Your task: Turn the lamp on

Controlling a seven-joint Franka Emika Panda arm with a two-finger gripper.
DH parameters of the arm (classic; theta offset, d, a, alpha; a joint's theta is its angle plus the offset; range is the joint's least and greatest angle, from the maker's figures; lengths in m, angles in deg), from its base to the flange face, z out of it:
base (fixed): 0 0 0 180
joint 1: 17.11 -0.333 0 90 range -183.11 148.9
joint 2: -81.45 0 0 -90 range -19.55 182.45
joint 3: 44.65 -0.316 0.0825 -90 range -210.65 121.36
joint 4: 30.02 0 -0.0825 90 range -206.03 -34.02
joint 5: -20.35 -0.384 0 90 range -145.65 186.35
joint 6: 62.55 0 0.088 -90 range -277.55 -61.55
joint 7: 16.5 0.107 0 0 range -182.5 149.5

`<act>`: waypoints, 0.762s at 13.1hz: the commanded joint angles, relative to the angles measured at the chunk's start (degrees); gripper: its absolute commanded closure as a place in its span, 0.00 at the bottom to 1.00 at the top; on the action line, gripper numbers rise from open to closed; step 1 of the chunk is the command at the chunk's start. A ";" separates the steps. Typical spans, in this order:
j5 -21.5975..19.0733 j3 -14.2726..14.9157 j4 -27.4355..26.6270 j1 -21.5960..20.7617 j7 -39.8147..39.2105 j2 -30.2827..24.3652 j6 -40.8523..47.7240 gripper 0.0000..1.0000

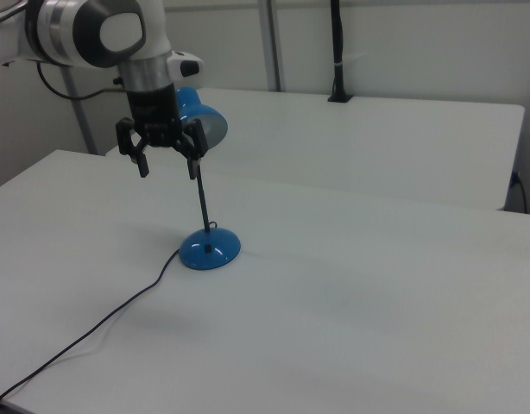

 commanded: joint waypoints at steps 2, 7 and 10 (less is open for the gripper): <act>5.91 0.51 -7.78 -0.08 -1.50 -0.54 -4.07 0.00; 5.21 0.60 -20.18 0.36 5.16 0.59 -26.40 0.14; 3.55 0.60 -21.25 -0.17 14.27 4.18 -33.34 0.68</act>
